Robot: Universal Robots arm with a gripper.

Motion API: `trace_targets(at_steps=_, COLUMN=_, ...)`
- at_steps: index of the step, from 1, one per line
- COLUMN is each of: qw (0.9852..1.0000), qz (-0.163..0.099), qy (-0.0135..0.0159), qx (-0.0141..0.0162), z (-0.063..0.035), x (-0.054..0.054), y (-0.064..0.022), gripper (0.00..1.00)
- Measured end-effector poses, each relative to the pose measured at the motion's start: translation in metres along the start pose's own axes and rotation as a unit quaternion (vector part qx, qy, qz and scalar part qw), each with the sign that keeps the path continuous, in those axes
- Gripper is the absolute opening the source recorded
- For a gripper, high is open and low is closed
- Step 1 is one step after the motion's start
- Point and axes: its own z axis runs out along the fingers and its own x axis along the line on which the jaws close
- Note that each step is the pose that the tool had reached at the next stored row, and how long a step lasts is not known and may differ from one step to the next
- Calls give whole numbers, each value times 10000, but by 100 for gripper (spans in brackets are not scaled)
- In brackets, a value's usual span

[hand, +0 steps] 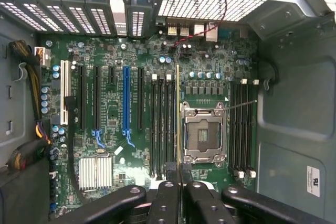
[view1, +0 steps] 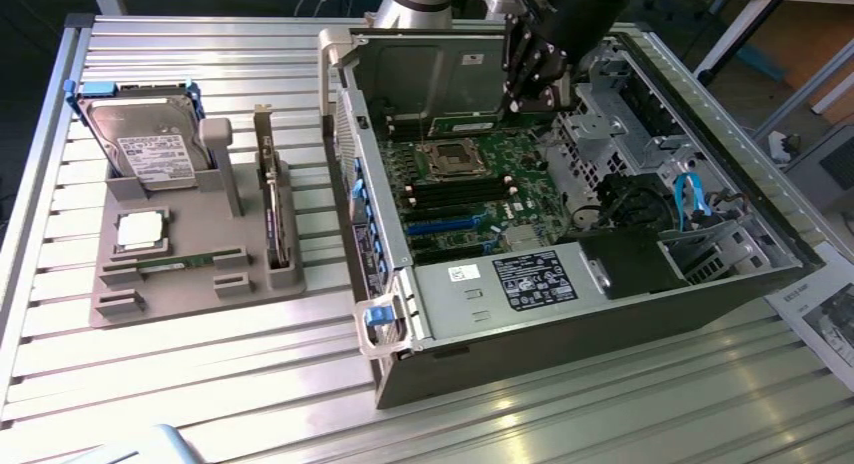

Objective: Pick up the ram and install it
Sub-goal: 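Insert the ram into the slot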

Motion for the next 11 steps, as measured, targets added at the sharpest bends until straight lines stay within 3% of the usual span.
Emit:
trace_targets(at_steps=5, qw=9999, qz=159, qy=-4, qx=26, z=0, x=0, y=-26, gripper=12)
trace_targets(at_steps=11, qw=9999, qz=164, qy=-3, qx=27, z=-1, x=0, y=-26, gripper=12)
